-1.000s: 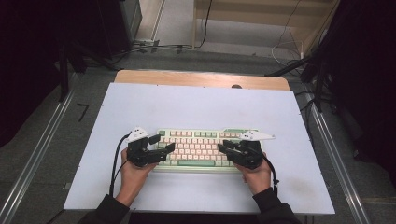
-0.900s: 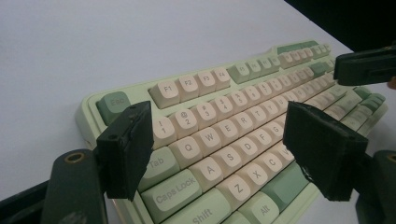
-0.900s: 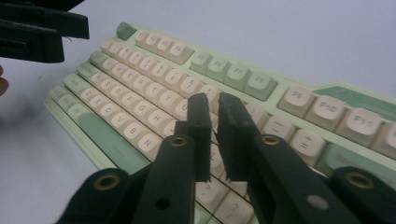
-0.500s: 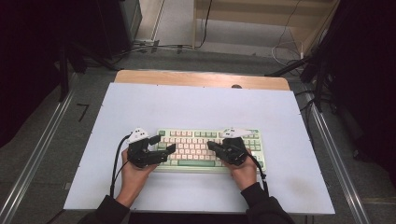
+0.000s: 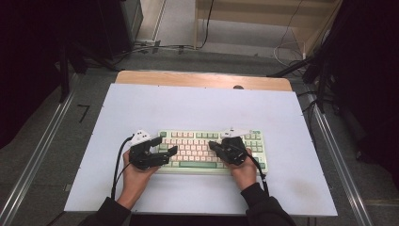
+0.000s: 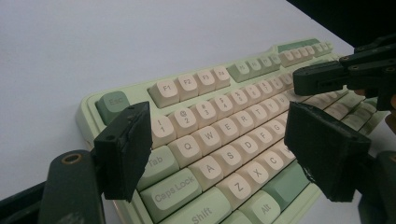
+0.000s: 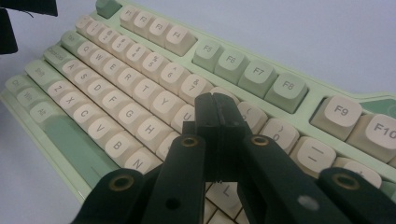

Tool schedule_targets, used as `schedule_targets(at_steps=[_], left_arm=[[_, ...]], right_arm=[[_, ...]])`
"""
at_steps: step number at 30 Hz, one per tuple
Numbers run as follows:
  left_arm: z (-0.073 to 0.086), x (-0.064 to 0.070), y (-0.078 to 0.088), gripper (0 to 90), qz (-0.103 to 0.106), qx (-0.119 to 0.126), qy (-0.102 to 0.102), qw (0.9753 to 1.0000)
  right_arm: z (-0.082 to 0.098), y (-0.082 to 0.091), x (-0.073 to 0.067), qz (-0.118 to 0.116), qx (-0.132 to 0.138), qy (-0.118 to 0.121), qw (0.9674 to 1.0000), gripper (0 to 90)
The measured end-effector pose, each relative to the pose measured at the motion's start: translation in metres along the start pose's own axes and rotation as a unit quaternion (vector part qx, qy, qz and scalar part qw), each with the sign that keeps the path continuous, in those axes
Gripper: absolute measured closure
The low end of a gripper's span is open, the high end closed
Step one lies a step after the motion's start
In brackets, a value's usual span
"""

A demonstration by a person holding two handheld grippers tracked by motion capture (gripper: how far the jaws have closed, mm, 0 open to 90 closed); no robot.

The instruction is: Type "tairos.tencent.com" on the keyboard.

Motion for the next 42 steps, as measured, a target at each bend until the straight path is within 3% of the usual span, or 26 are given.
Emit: schedule_targets(at_steps=[13, 18, 21, 22, 23, 24, 25, 26, 28, 33, 42], left_arm=[[0.001, 0.0, -0.001, 24.8, 0.002, -0.002, 0.0, 1.0], [0.001, 0.001, -0.001, 24.9, 0.002, -0.001, 0.0, 1.0], [0.001, 0.001, -0.001, 25.0, 0.002, -0.001, 0.001, 1.0], [0.001, 0.001, -0.001, 25.0, 0.002, -0.001, 0.001, 1.0], [0.001, 0.001, -0.001, 25.0, 0.003, -0.001, 0.001, 1.0], [0.001, 0.001, -0.001, 25.0, 0.003, -0.001, 0.001, 1.0], [0.001, 0.001, -0.001, 25.0, 0.003, -0.001, 0.001, 1.0], [0.001, 0.001, 0.0, 25.0, 0.002, 0.0, 0.001, 1.0], [0.001, 0.001, -0.001, 25.1, 0.002, 0.0, 0.001, 1.0], [0.001, 0.001, -0.001, 25.5, 0.002, -0.002, 0.001, 1.0], [0.0, 0.006, -0.002, 31.0, 0.015, 0.001, 0.001, 0.9999]], right_arm=[[0.002, -0.006, 0.0, 0.002, -0.019, 0.002, 0.9998, 87.3], [0.0, -0.002, -0.001, -0.001, -0.005, -0.002, 1.0, 85.2], [-0.005, 0.005, -0.003, -0.01, 0.012, -0.004, 0.9999, 73.9], [-0.005, 0.005, -0.003, -0.01, 0.012, -0.004, 0.9999, 73.9], [-0.007, 0.007, -0.003, -0.01, 0.019, -0.01, 0.9997, 58.7], [-0.007, 0.007, -0.003, -0.01, 0.019, -0.01, 0.9997, 58.7], [-0.008, 0.009, -0.001, -0.005, 0.028, -0.015, 0.9995, 46.1], [-0.008, 0.009, -0.001, -0.005, 0.028, -0.015, 0.9995, 46.1], [-0.01, 0.013, 0.002, 0.0, 0.037, -0.03, 0.9989, 37.4], [-0.011, 0.018, 0.005, -0.001, 0.043, -0.039, 0.9983, 32.7], [-0.01, 0.018, 0.006, 0.005, 0.038, -0.039, 0.9985, 32.4]])
Point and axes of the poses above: each handheld gripper's, and its own axes: y roughly backward along the jaws, z roughly out of its underside, x roughly to its right, the point moved 5 cm from there along -y, roughly forward along the jaws, and after that the axes turned 3 degrees about x, right-handed, at the moved point
